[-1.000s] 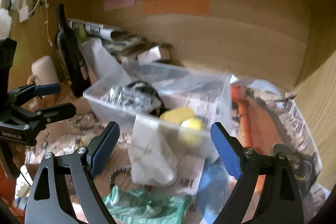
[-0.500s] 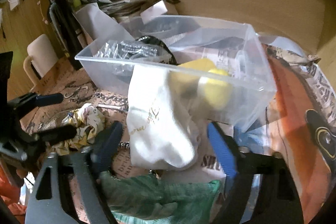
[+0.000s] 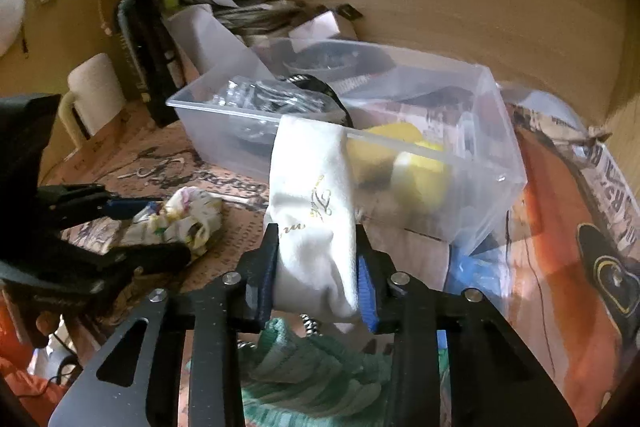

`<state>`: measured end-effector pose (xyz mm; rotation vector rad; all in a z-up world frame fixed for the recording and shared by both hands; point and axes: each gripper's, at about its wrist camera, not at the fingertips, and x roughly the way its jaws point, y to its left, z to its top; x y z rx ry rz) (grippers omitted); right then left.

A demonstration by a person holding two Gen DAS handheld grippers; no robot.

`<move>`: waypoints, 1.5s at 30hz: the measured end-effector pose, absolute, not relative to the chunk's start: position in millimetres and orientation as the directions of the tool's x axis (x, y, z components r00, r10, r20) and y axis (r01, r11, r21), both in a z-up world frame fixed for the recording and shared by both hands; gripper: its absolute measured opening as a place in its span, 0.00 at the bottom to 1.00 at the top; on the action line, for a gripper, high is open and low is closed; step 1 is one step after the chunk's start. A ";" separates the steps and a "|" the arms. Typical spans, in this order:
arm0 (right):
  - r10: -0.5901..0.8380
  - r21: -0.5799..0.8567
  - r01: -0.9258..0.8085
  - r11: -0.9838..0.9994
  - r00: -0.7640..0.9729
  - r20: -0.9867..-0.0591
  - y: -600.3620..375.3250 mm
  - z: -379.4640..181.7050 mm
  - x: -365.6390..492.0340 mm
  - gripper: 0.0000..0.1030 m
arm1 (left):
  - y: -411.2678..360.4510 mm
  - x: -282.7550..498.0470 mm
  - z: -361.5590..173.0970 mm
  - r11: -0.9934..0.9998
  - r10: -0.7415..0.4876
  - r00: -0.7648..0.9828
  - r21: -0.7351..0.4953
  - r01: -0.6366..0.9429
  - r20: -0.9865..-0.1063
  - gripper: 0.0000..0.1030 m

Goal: Organize soft objects
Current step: 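Lower the scrunchie into the box with the left gripper while the right gripper releases the sock inside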

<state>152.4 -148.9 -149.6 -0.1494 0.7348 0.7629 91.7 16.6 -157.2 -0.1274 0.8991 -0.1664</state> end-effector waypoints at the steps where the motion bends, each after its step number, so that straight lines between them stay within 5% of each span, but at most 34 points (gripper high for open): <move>1: 0.578 0.128 -0.678 0.724 0.493 -0.650 -148.3 -148.1 151.3 0.29 | 17.1 90.9 -156.1 0.978 -0.205 0.610 -0.186 0.095 -0.765 0.32; 7: 0.601 0.122 -0.682 0.721 0.527 -0.601 -151.6 -130.3 143.4 0.29 | 18.3 81.4 -137.1 0.982 -0.185 0.663 -0.163 0.096 -0.726 0.22; 27: 0.606 0.120 -0.620 0.775 0.675 -0.421 -166.1 -66.8 159.6 0.30 | 27.1 93.6 -45.8 0.993 -0.113 0.844 -0.093 0.075 -0.524 0.22; 45: 0.549 0.128 -0.574 0.809 0.658 -0.515 -140.7 -86.9 220.5 0.30 | 31.3 169.8 -62.0 0.995 -0.082 0.802 -0.099 0.029 -0.591 0.22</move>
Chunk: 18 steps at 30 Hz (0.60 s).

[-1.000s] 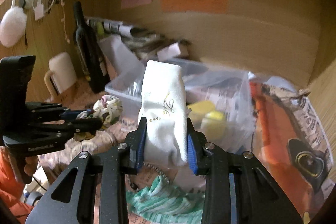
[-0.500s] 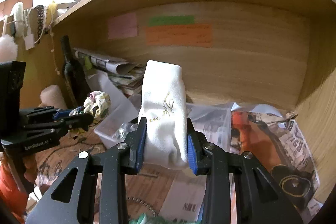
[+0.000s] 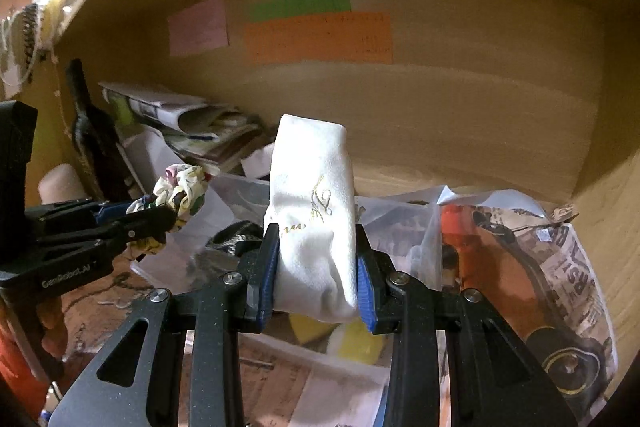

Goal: Organize soft objects
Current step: 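Lower the scrunchie into the box with the left gripper while the right gripper releases the sock inside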

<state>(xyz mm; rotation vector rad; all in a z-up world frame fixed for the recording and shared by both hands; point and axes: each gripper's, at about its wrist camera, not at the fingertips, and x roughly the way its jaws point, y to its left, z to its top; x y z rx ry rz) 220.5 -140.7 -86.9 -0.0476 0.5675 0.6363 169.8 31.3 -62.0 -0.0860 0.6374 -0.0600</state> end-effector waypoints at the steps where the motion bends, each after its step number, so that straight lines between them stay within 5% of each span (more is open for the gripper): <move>1: 0.547 0.129 -0.574 0.809 0.654 -0.523 -139.3 -89.3 223.6 0.30 | 29.3 173.6 -64.5 0.995 -0.080 0.798 -0.093 0.030 -0.597 0.22; 13: 0.519 0.153 -0.550 0.821 0.609 -0.600 -122.2 -122.0 246.5 0.32 | 20.8 206.7 -91.8 0.997 -0.070 0.744 -0.073 0.028 -0.665 0.24; 18: 0.501 0.140 -0.543 0.828 0.604 -0.620 -120.3 -127.7 249.5 0.36 | 20.7 210.3 -97.1 0.996 -0.070 0.731 -0.081 0.020 -0.679 0.44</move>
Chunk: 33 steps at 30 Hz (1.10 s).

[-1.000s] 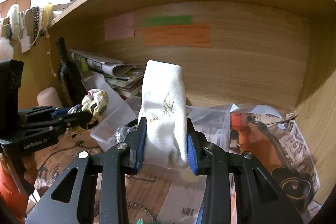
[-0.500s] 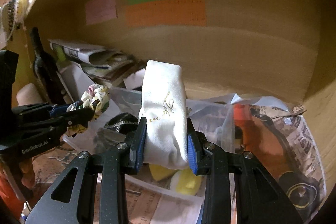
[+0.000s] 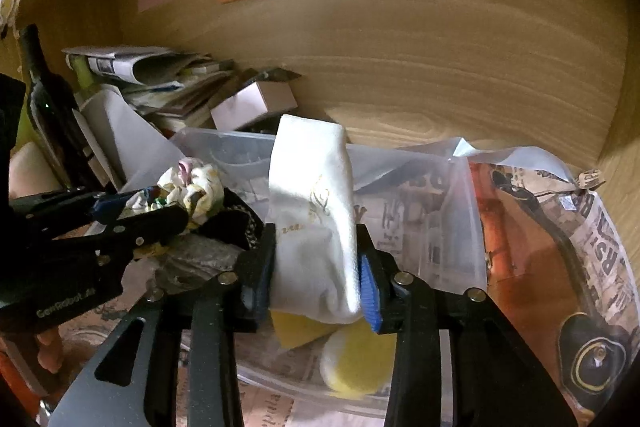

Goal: Organize soft objects
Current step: 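Lower the scrunchie into the box with the left gripper while the right gripper releases the sock inside, then grasp the braided bracelet with the left gripper while the right gripper grasps the green knit glove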

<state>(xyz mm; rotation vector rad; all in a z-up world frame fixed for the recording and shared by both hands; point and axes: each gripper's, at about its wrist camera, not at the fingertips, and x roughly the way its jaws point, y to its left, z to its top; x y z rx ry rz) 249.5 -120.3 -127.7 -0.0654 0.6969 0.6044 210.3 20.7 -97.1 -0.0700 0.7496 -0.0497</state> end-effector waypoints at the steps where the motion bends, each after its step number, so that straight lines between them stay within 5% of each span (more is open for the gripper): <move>1: 0.498 0.138 -0.542 0.829 0.604 -0.623 -119.7 -128.4 250.4 0.38 | 21.5 209.8 -97.2 0.996 -0.071 0.731 -0.083 0.019 -0.679 0.49; 8: 0.480 0.110 -0.528 0.842 0.641 -0.598 -125.1 -119.3 246.3 0.59 | 17.2 198.2 -88.2 0.997 -0.065 0.753 -0.065 0.030 -0.655 0.60; 21: 0.507 0.101 -0.529 0.843 0.715 -0.481 -162.8 -73.6 207.7 0.68 | 7.3 147.7 -44.0 0.997 -0.083 0.841 -0.047 0.068 -0.535 0.71; 23: 0.512 0.101 -0.530 0.842 0.724 -0.463 -169.2 -68.7 197.3 0.71 | 4.9 137.6 -39.8 0.997 -0.082 0.851 -0.044 0.070 -0.518 0.89; 25: 0.509 0.096 -0.527 0.845 0.735 -0.448 -175.6 -65.2 186.4 0.73 | 2.9 124.6 -36.7 0.997 -0.077 0.867 -0.040 0.066 -0.492 0.94; 33: 0.492 0.082 -0.518 0.851 0.734 -0.469 -196.3 -78.2 147.4 0.75 | -14.0 89.8 -53.8 0.992 -0.115 0.839 -0.025 0.120 -0.531 0.96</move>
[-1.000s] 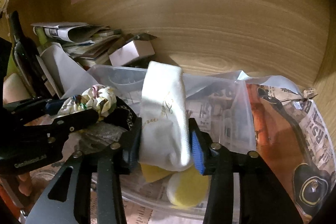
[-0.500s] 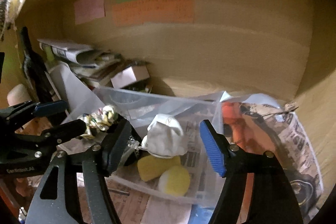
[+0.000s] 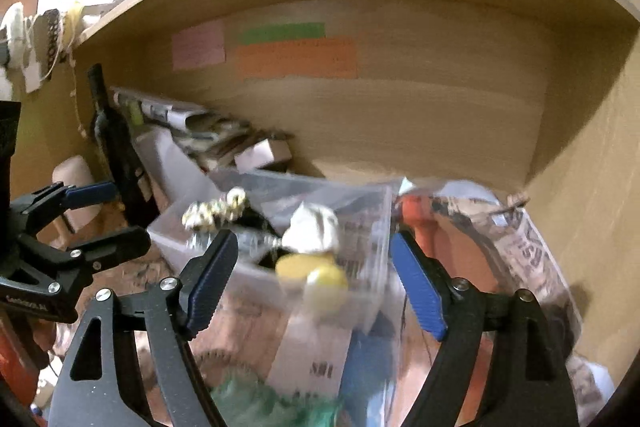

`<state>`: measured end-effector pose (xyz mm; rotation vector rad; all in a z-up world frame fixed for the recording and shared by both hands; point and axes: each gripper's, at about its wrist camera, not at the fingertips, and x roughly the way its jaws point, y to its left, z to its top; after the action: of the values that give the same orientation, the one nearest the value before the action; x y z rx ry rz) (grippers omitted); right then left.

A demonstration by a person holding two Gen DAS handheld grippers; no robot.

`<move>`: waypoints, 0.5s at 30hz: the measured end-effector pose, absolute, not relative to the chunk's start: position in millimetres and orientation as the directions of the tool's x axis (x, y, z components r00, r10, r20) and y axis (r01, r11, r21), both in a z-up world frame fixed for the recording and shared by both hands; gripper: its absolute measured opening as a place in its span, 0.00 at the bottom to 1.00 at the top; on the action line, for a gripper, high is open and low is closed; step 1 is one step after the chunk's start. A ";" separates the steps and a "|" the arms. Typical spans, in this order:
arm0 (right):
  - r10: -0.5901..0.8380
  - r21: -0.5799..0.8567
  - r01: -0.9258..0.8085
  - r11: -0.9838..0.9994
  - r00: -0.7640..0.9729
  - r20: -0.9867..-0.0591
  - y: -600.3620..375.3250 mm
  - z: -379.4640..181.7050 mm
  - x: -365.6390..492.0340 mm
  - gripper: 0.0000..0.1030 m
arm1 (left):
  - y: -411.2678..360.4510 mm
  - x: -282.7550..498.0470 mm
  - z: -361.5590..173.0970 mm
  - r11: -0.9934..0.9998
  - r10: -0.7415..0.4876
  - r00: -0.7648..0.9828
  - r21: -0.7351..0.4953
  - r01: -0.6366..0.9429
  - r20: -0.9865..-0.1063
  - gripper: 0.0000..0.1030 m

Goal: Organize soft objects
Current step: 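Grasp the braided bracelet with the left gripper while the right gripper grasps the green knit glove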

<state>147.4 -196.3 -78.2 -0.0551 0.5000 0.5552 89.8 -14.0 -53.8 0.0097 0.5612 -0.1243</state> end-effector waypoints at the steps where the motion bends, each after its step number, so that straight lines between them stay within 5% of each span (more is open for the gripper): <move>1: 0.484 0.077 -0.514 0.854 0.731 -0.482 -197.9 -83.1 142.9 0.75 | -15.7 87.9 -57.8 0.992 -0.117 0.834 -0.024 0.123 -0.540 0.96; 15: 0.494 0.156 -0.528 0.835 0.593 -0.636 -182.9 -147.2 116.9 0.80 | -23.5 84.9 -129.4 0.993 -0.104 0.717 -0.029 0.116 -0.689 0.92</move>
<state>116.9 -182.9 -147.2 -0.0508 0.7236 0.5945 84.9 -23.5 -129.4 0.0164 0.7614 -0.1219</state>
